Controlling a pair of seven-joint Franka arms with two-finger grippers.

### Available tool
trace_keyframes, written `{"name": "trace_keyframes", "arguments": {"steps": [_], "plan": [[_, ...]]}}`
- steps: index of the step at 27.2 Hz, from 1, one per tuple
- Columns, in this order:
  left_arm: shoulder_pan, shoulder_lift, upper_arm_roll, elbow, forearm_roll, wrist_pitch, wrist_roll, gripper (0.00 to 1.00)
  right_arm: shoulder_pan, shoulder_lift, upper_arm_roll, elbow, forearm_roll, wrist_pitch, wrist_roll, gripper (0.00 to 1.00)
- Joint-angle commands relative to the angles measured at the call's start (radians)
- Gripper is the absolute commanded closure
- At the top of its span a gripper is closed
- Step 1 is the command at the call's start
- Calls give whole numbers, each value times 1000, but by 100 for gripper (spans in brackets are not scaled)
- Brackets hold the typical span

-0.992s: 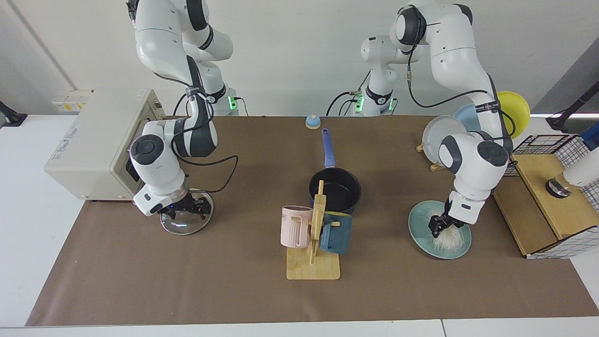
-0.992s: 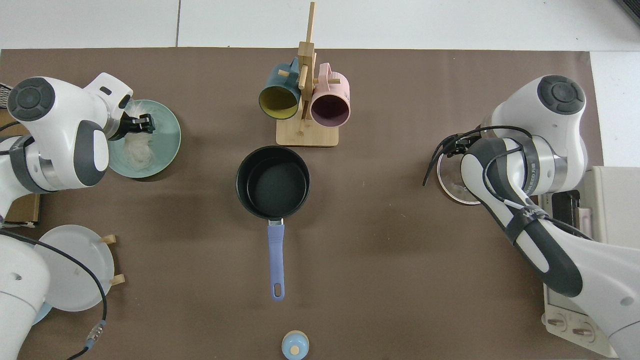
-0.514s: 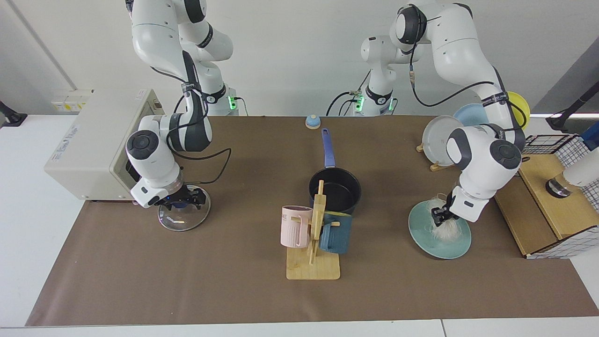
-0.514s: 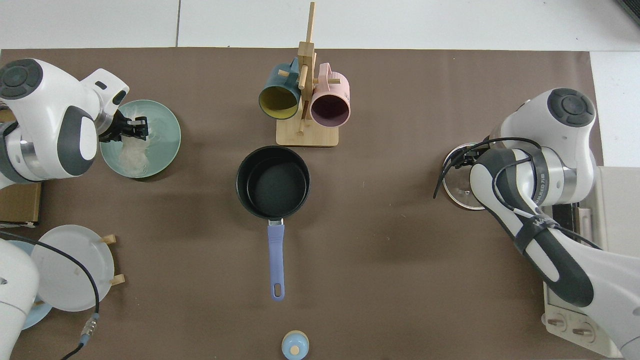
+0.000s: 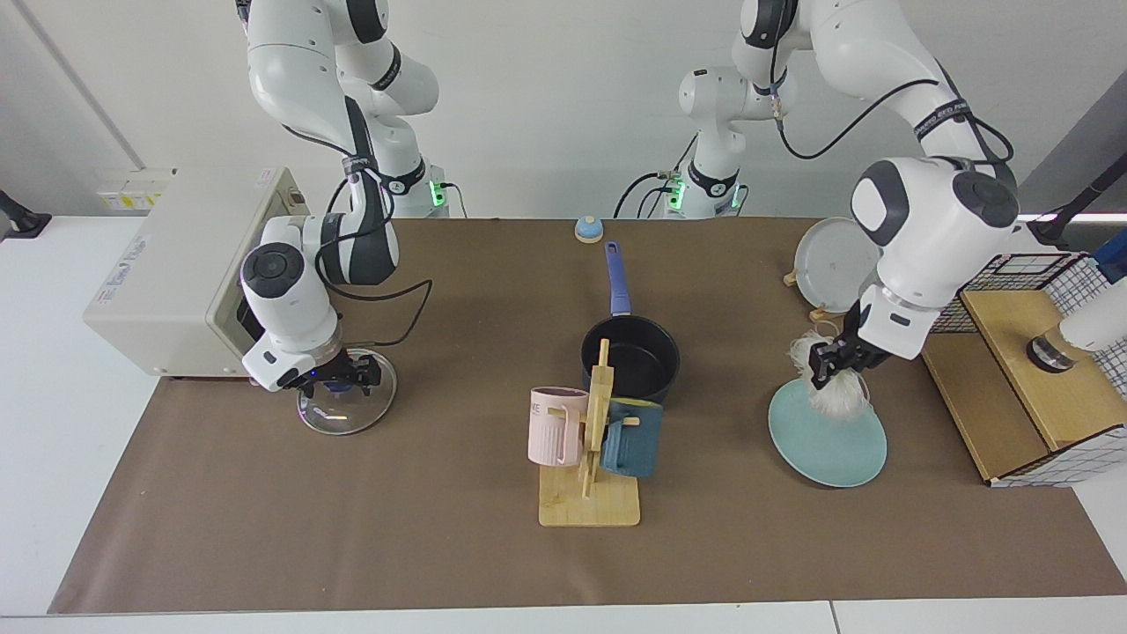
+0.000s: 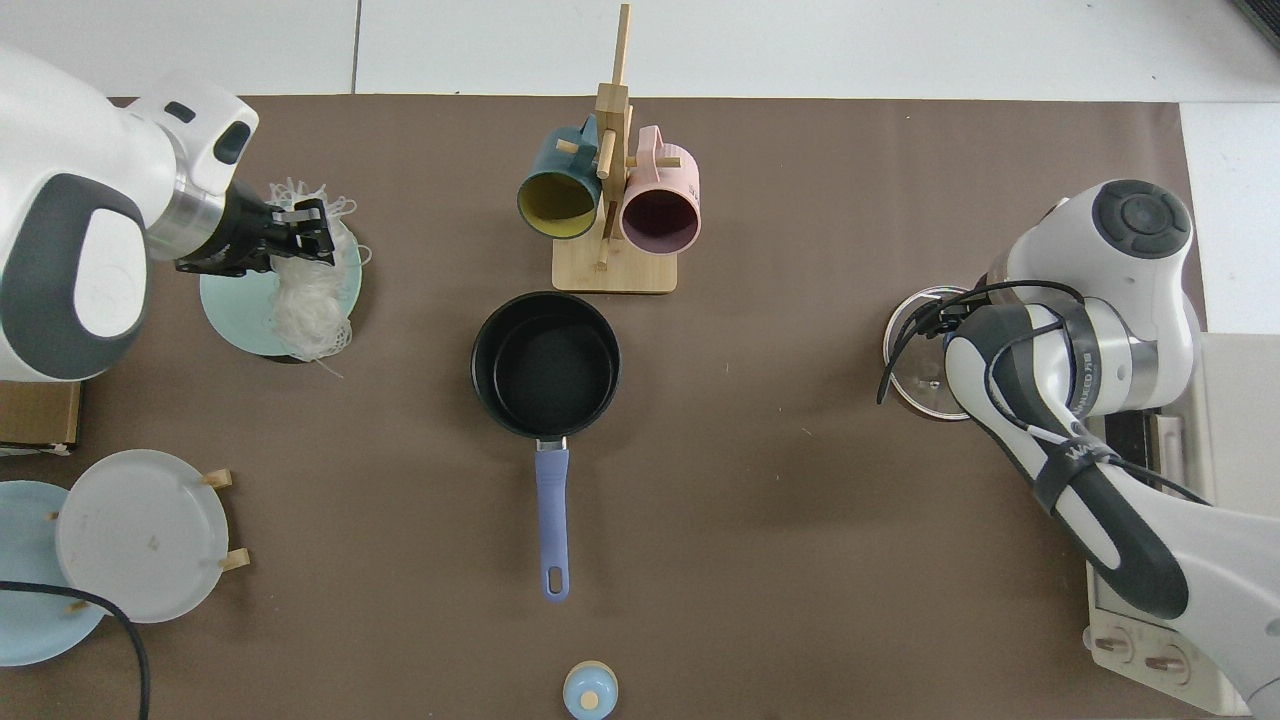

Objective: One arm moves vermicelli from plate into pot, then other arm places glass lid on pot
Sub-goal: 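Close the left gripper on the vermicelli and lift it off the plate, then carry the vermicelli over the black saucepan and release it inside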

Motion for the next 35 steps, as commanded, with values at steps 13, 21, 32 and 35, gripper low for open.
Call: {"name": "trace_keyframes", "arguments": {"steps": [13,21,32,35], "plan": [[-107,-17,-125,-252,-55,280,-182,100,-13,-65,12,-103,-4,36,35,2],[-153,40,-125,-283,-50,311,-194,100,-12,-64,12,-83,-4,39,35,70],[-154,44,-125,-350,-50,419,-200,41,19,-88,13,27,-4,-29,49,100],[-153,44,-120,-332,-44,396,-205,0,40,-119,15,44,-5,-42,49,100]]}}
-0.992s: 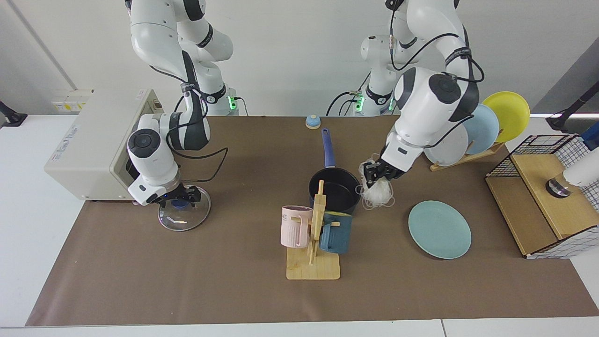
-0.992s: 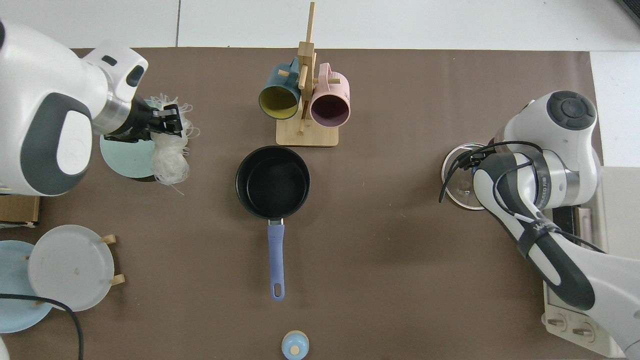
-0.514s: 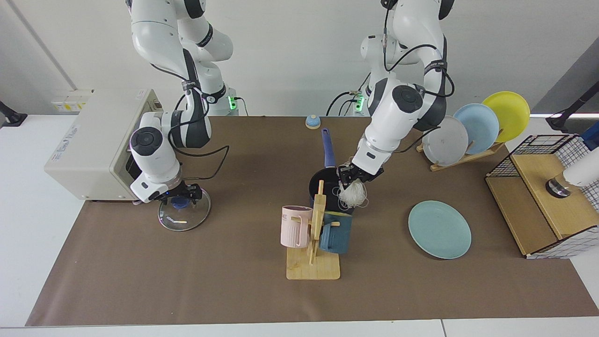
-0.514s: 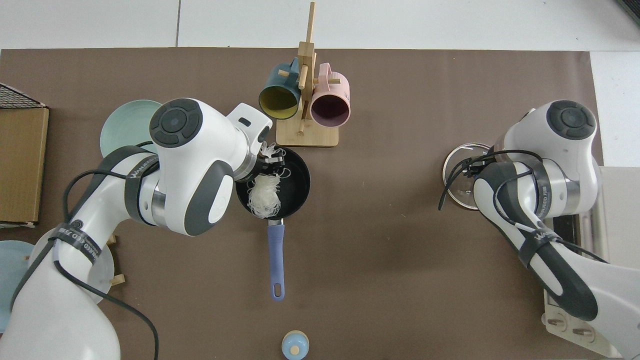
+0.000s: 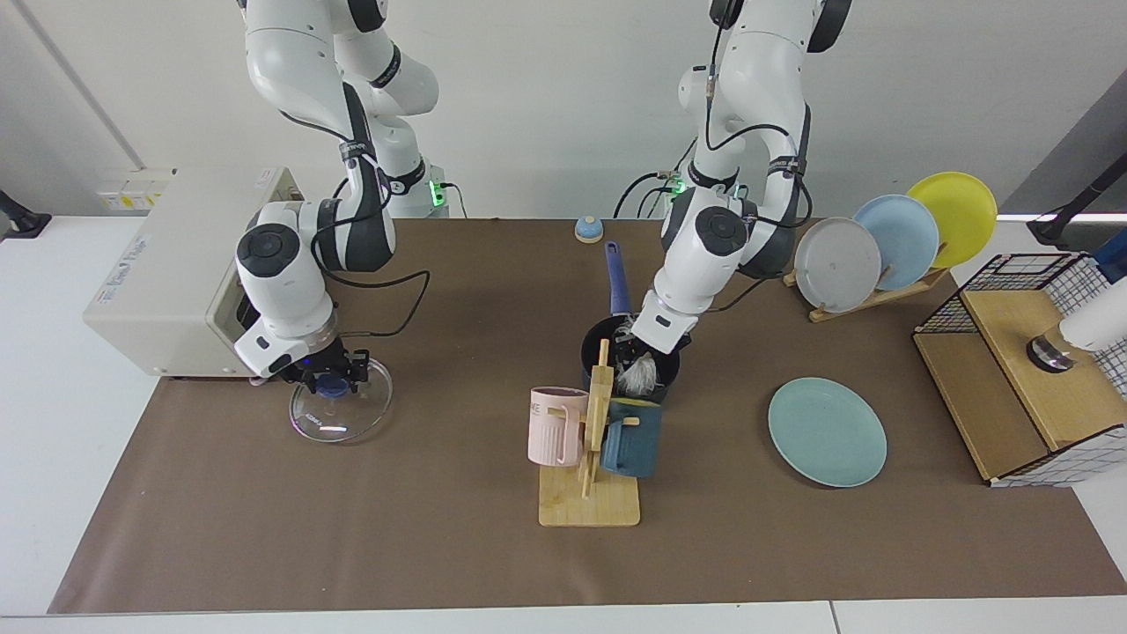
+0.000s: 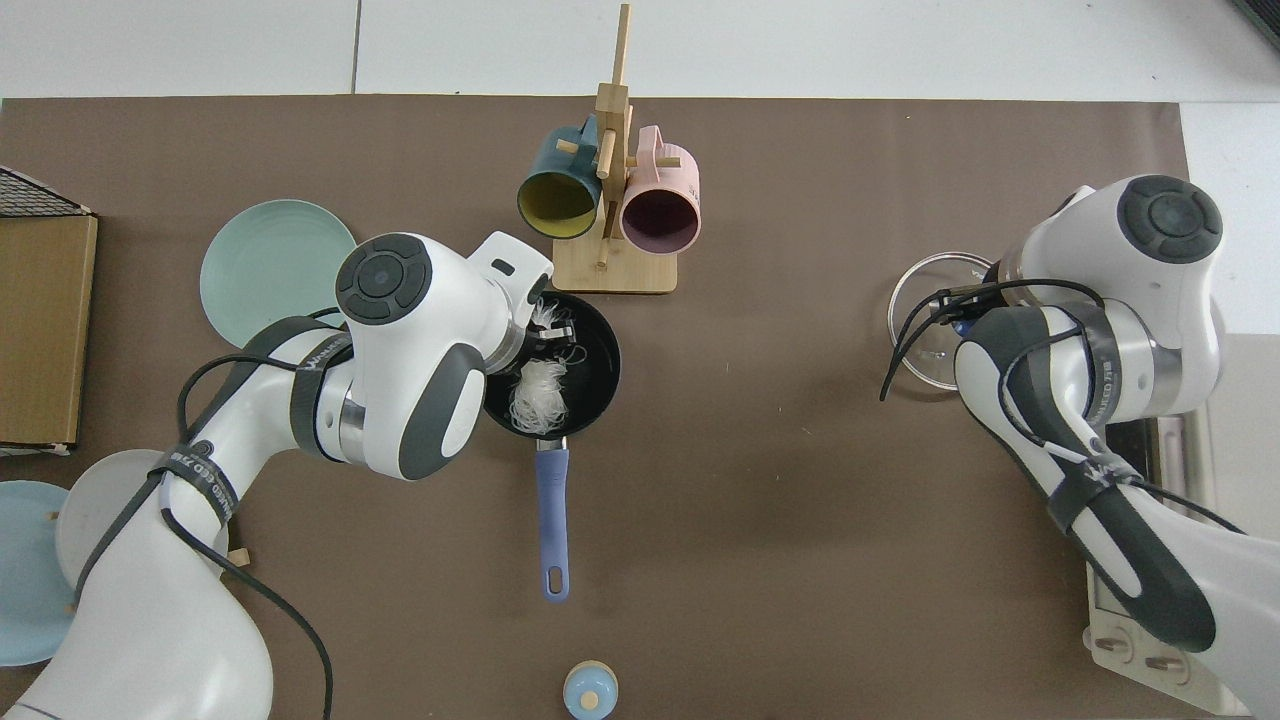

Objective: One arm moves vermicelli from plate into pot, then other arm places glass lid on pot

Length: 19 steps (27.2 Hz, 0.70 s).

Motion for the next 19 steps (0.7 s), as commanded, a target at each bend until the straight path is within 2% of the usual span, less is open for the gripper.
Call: {"name": "trace_keyframes", "arguments": {"steps": [1,3,10,14,19], "plan": [[-9,-30,18,-3,-6,-10,-16,0,38,-67,8,47,-6,-54,29,100],[2,-39,27,21,3,-55,-20,0,61,-75,8,90,-4,-89,29,100],[25,-73,124,233,67,-345,-2,0,98,-56,8,358,6,-450,31,100],[26,-116,155,242,98,-385,18,0,119,-55,8,431,19,-533,60,100],[26,-189,199,238,98,-451,82,1,182,-50,8,478,31,-564,164,100]]}}
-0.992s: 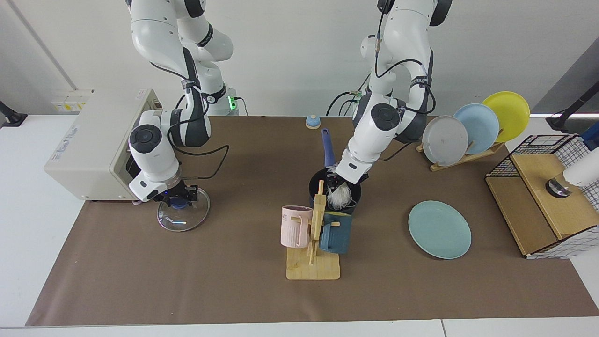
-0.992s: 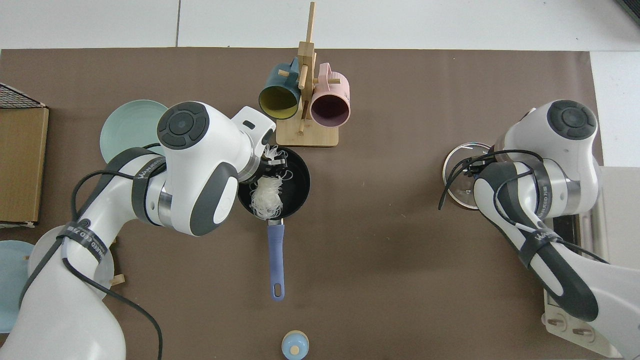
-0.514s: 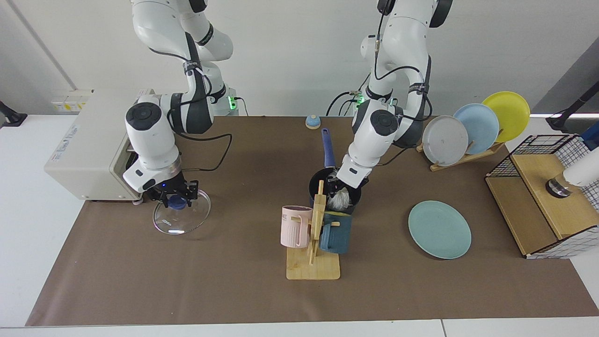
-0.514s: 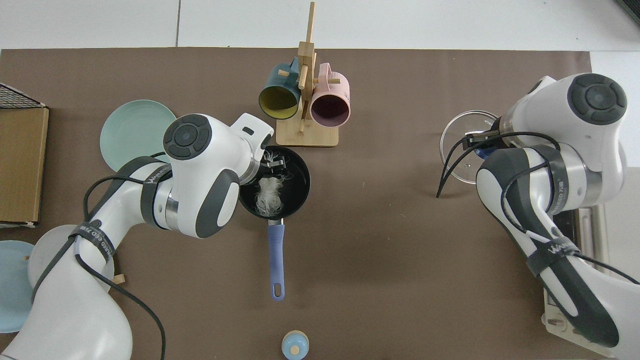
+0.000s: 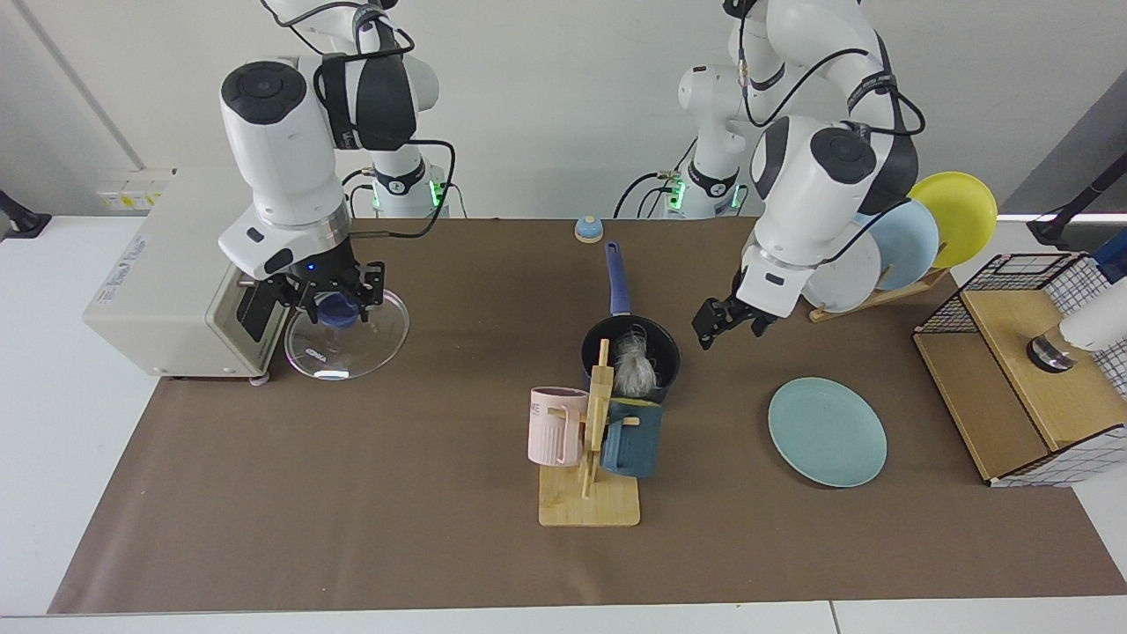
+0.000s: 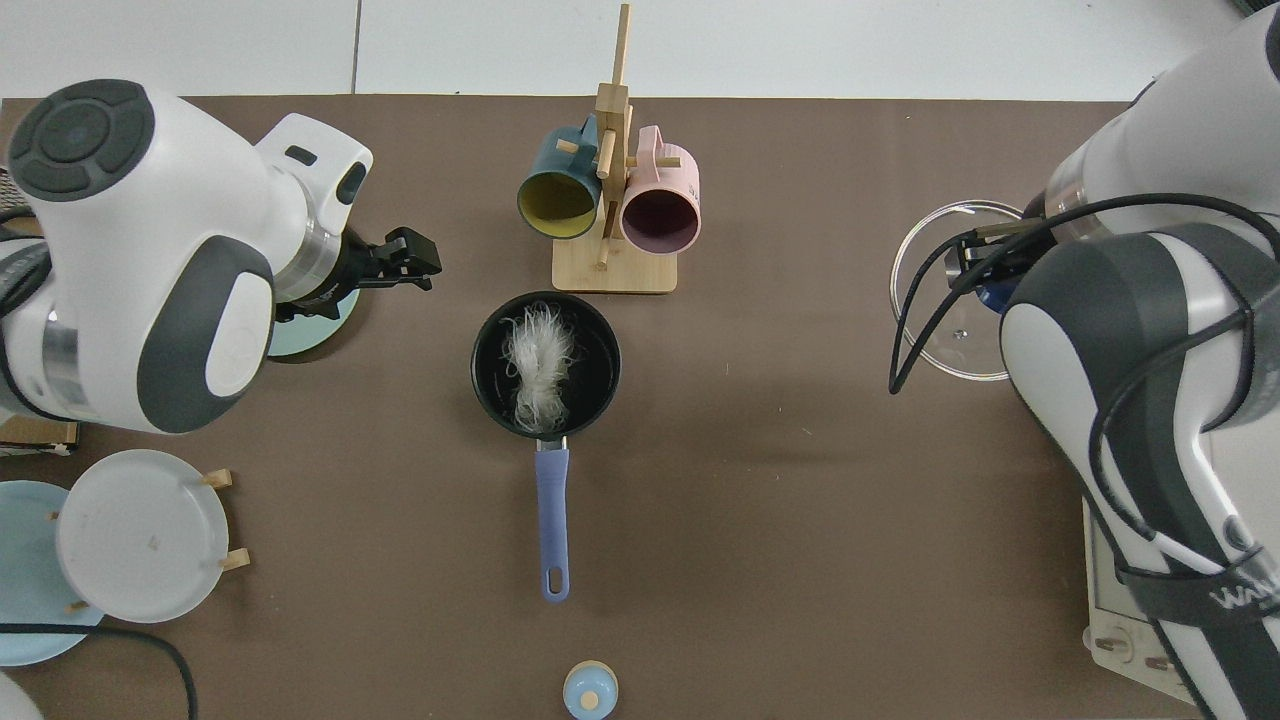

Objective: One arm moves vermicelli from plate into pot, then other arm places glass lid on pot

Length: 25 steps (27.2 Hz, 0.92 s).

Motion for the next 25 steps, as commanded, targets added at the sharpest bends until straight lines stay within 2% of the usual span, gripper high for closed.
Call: {"name": "trace_keyframes", "arguments": {"steps": [1,5,9,15,20,25], "plan": [[-6,-76,47,-9,20,-86,79,1,72,32,1,72,19,-34,134,100],[-6,-147,96,-18,18,-161,154,1,163,68,0,127,19,-47,298,100],[-6,-184,145,-27,18,-227,234,1,256,98,4,157,21,-55,441,100],[-6,-225,214,-73,17,-232,332,1,373,177,-6,235,19,-64,567,100],[-6,-251,274,-113,17,-212,418,1,448,236,-8,258,16,-49,648,100],[30,-251,270,-107,22,-201,426,2,537,351,-11,374,16,-64,768,100]]}}
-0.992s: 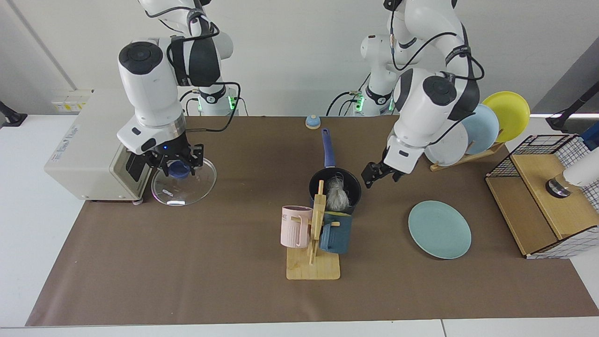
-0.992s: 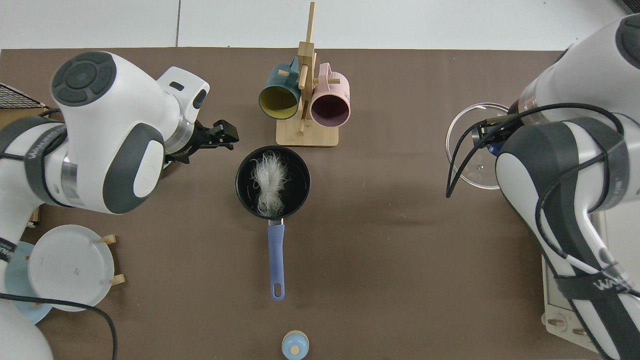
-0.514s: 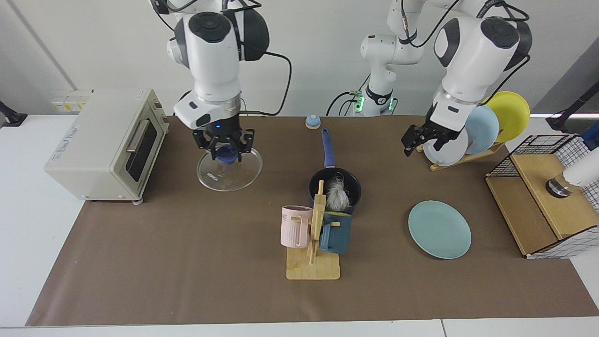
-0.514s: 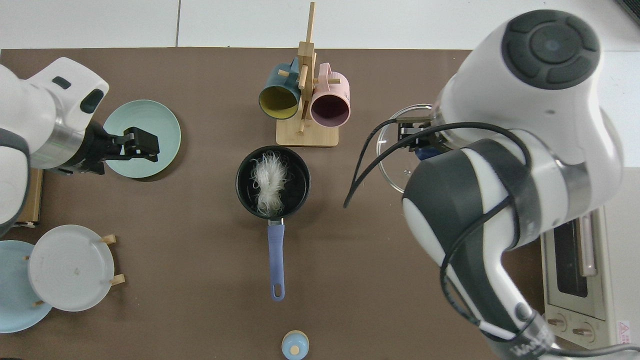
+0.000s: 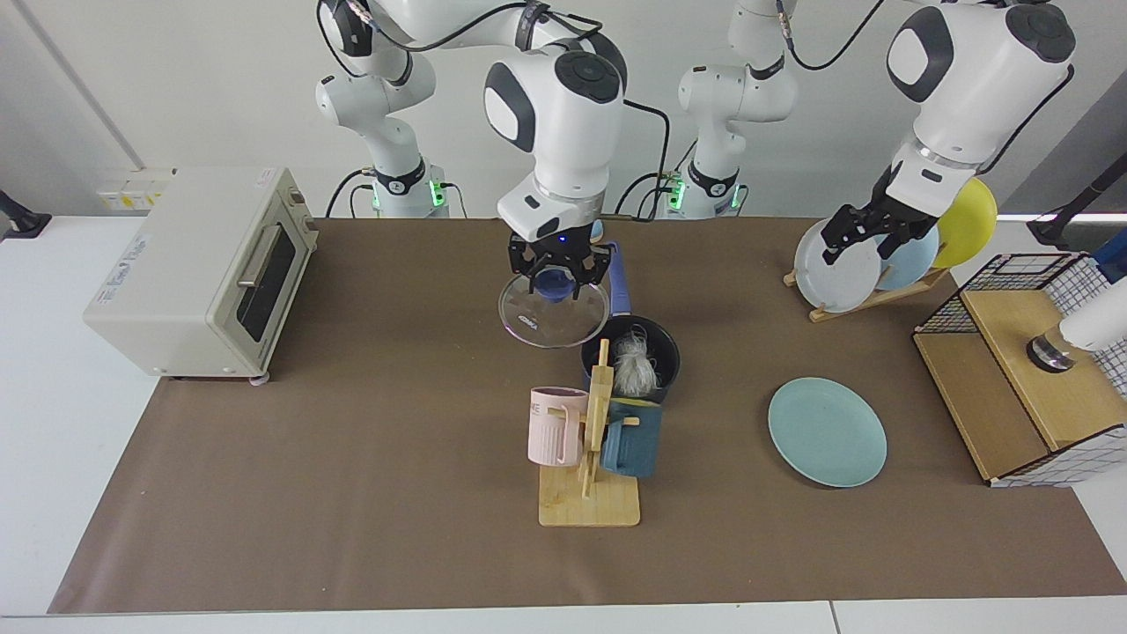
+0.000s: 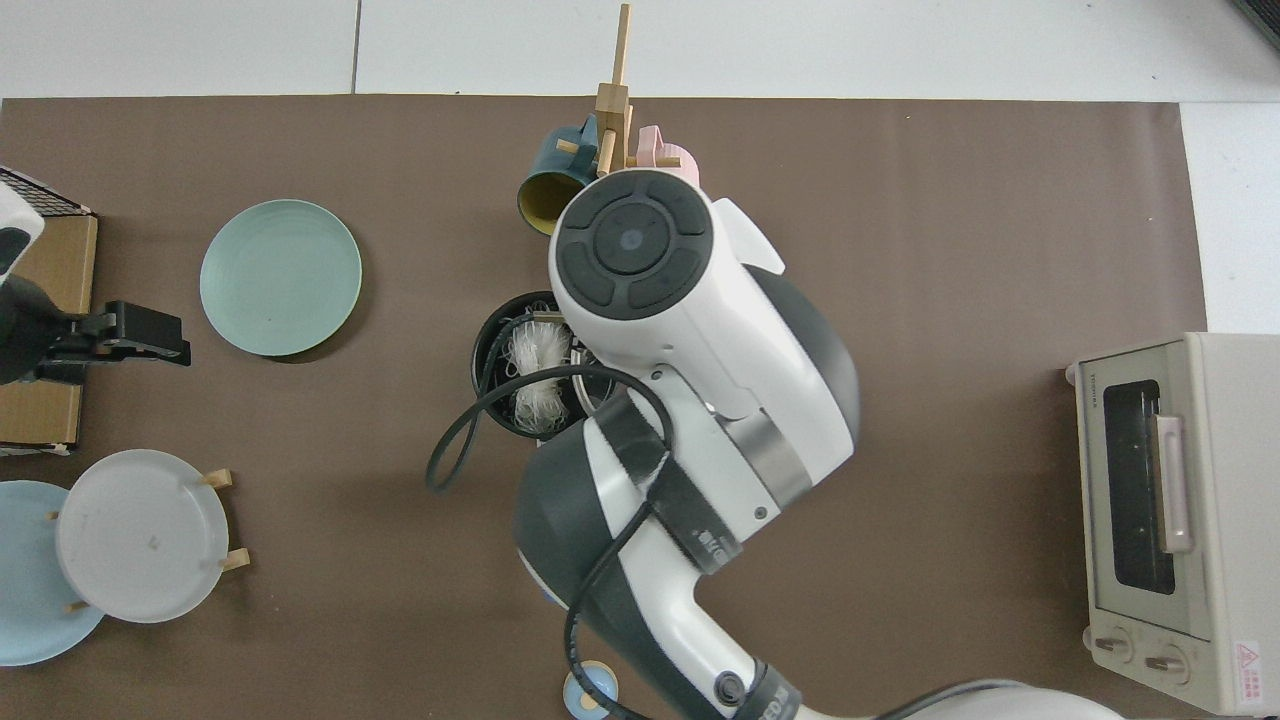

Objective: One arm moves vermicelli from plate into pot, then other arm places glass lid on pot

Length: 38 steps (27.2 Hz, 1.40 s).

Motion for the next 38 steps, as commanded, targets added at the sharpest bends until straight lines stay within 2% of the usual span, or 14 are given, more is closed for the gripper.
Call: {"name": "trace_keyframes", "arguments": {"steps": [1,5,9,22,38], "plan": [[34,-37,-14,-37,23,28,19,2,77,137,-14,166,10,-40,102,100],[37,-35,-22,-37,42,34,16,2,125,229,-13,254,4,-34,105,100],[51,-31,-75,-34,45,48,-2,1,129,246,-20,265,2,-29,108,100],[213,-21,-236,-23,48,52,-7,0,114,315,-14,294,5,57,85,100],[224,-28,-229,-23,45,26,-7,0,108,347,-5,295,25,66,56,100]]}}
